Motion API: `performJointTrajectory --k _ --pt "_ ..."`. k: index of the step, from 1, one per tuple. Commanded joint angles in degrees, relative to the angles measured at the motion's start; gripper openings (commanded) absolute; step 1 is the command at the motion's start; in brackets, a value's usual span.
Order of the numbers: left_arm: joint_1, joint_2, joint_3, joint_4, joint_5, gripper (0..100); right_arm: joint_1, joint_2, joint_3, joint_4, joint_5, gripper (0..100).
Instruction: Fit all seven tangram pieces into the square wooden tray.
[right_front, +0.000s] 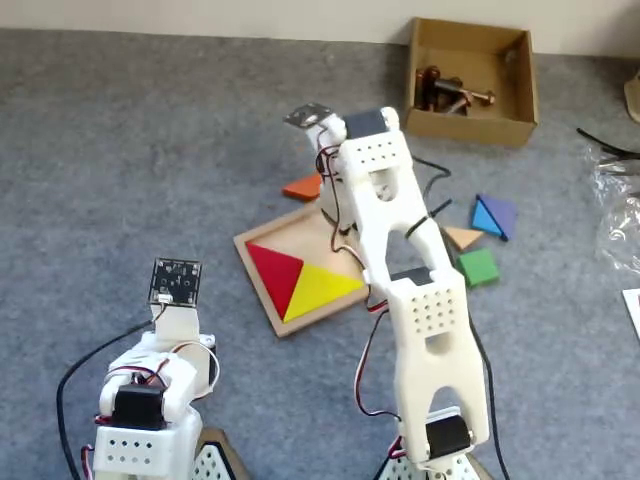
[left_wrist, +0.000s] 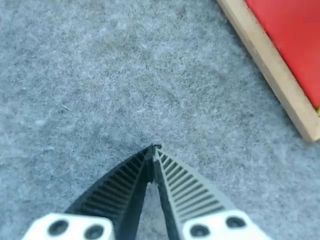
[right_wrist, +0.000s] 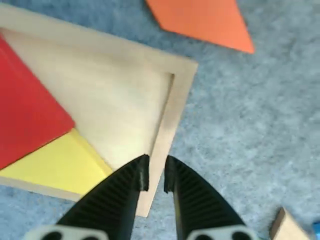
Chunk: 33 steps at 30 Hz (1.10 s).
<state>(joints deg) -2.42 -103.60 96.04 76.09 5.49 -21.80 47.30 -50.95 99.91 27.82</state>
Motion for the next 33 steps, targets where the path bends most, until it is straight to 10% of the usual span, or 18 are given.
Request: performJointTrajectory --k 1,9,19,33 --pt "0.92 -0.4 1.1 -0.18 0.35 1 1.45 0.4 1.01 0.84 -0.44 4.5" --pt "0.92 -0.4 1.1 -0.18 0.35 1 1.71 0.31 4.18 0.48 -0.97 4.5" --pt "0.92 -0.4 1.1 -0.18 0.35 1 1.54 0.4 -3.03 -2.68 -20.4 4.6" --pt "0.92 -0.4 1.1 -0.18 0.35 1 0.66 0.75 -13.93 -3.12 -21.45 4.6"
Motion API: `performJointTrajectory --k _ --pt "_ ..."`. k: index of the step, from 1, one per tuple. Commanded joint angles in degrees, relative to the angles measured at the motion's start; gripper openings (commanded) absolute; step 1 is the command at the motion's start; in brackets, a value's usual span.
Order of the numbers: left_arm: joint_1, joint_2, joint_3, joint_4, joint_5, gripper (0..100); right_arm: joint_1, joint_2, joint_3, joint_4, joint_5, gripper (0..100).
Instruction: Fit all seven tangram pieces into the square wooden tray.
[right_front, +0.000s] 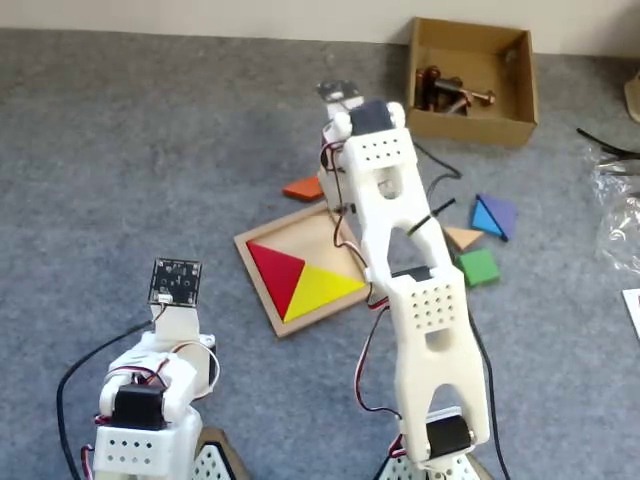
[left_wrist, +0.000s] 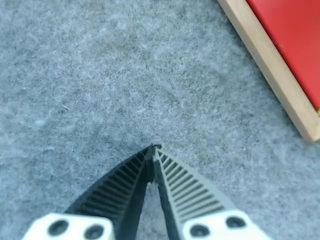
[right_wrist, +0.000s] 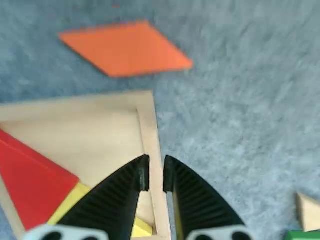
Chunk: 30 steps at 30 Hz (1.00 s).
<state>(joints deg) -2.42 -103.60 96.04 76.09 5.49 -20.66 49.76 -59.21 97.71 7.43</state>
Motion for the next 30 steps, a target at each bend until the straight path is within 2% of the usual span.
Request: performJointTrajectory --k 1,5,11,19,27,30 --pt "0.92 -0.4 1.1 -0.18 0.35 1 -0.48 -1.71 -6.37 -0.92 -2.46 4.6" --pt "0.92 -0.4 1.1 -0.18 0.35 1 -0.22 -1.63 -7.16 -0.92 -9.23 6.3" --pt "0.92 -0.4 1.1 -0.18 0.35 1 -0.22 -1.63 -7.25 -3.03 -19.78 18.4" --pt "0.92 -0.4 1.1 -0.18 0.35 1 1.89 -1.63 -6.9 -3.65 -21.36 21.4" --pt "0.92 -0.4 1.1 -0.18 0.35 1 2.95 -1.63 -7.16 -7.34 -6.24 21.4" --pt "0.92 -0.4 1.1 -0.18 0.35 1 3.82 -1.54 -6.81 -12.26 3.43 21.4"
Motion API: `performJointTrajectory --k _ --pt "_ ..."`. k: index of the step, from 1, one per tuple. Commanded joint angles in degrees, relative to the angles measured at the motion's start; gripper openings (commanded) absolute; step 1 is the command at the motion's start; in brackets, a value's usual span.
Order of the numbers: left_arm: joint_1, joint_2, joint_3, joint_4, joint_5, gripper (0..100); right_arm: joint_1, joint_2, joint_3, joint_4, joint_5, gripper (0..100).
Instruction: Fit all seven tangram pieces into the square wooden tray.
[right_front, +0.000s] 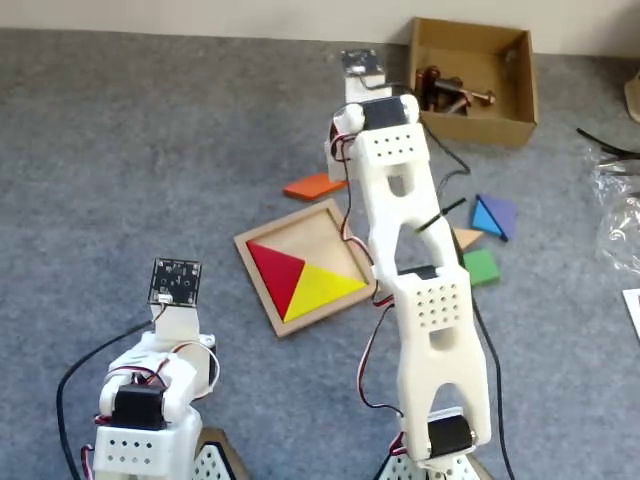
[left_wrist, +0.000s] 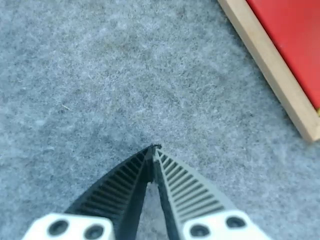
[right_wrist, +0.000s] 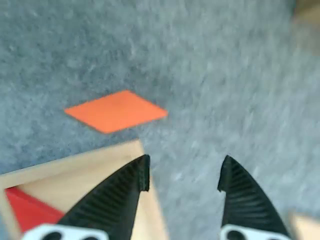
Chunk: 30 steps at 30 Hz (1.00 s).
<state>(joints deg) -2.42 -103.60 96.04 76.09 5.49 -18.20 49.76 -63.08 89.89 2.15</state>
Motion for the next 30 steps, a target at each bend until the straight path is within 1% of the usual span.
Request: performJointTrajectory --k 1,3,5,16,19,27,30 --pt "0.92 -0.4 1.1 -0.18 0.35 1 1.54 -1.54 -2.86 -5.23 13.01 21.4" --pt "0.92 -0.4 1.1 -0.18 0.35 1 1.36 -1.54 -2.86 -5.23 22.86 21.4" --pt "0.92 -0.4 1.1 -0.18 0.35 1 0.75 -1.54 -2.86 -4.88 30.51 21.4" --pt "0.92 -0.4 1.1 -0.18 0.35 1 -0.22 -1.54 -2.95 -5.49 64.09 21.4" --pt "0.92 -0.4 1.1 -0.18 0.35 1 -1.01 -1.54 -2.95 -5.76 69.54 21.4" --pt "0.92 -0.4 1.1 -0.18 0.35 1 -1.01 -1.54 -2.86 -5.67 77.89 21.4" --pt "0.92 -0.4 1.1 -0.18 0.35 1 -1.36 -1.19 -2.07 -3.74 81.32 21.4"
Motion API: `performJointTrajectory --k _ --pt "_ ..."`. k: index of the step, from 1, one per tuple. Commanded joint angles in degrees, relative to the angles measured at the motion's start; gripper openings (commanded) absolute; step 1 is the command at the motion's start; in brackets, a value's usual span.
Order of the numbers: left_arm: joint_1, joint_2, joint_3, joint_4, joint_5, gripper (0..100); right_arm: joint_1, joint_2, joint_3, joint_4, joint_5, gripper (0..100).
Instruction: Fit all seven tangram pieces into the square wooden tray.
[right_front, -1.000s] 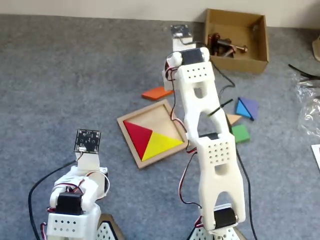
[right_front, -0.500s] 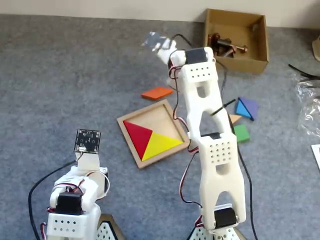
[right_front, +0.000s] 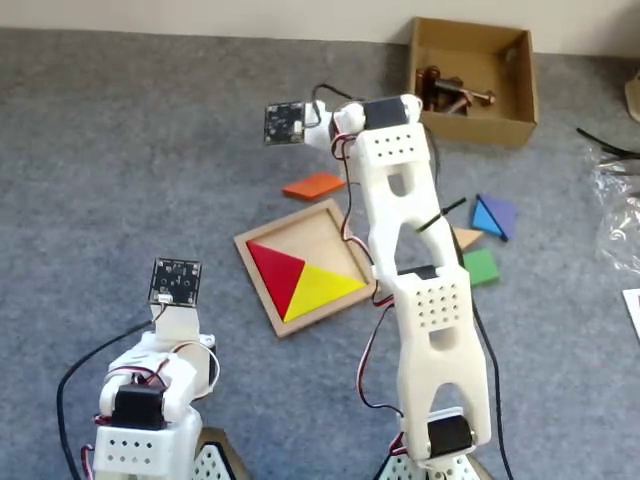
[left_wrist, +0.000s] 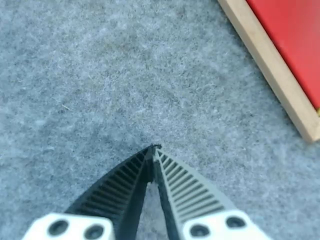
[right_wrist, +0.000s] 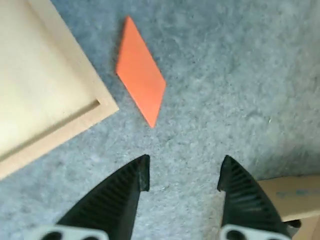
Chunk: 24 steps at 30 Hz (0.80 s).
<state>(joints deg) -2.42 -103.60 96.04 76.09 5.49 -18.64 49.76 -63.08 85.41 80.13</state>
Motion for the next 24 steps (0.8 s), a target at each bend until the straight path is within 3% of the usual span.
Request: performJointTrajectory --k 1,16,24 --pt "0.92 -0.4 1.1 -0.18 0.35 1 -1.01 -0.57 -1.45 1.36 5.1 21.4" --pt "0.92 -0.4 1.1 -0.18 0.35 1 -2.59 5.23 -0.66 6.37 26.37 21.4" --pt "0.92 -0.4 1.1 -0.18 0.35 1 -3.12 5.32 -0.22 -2.77 33.67 21.4"
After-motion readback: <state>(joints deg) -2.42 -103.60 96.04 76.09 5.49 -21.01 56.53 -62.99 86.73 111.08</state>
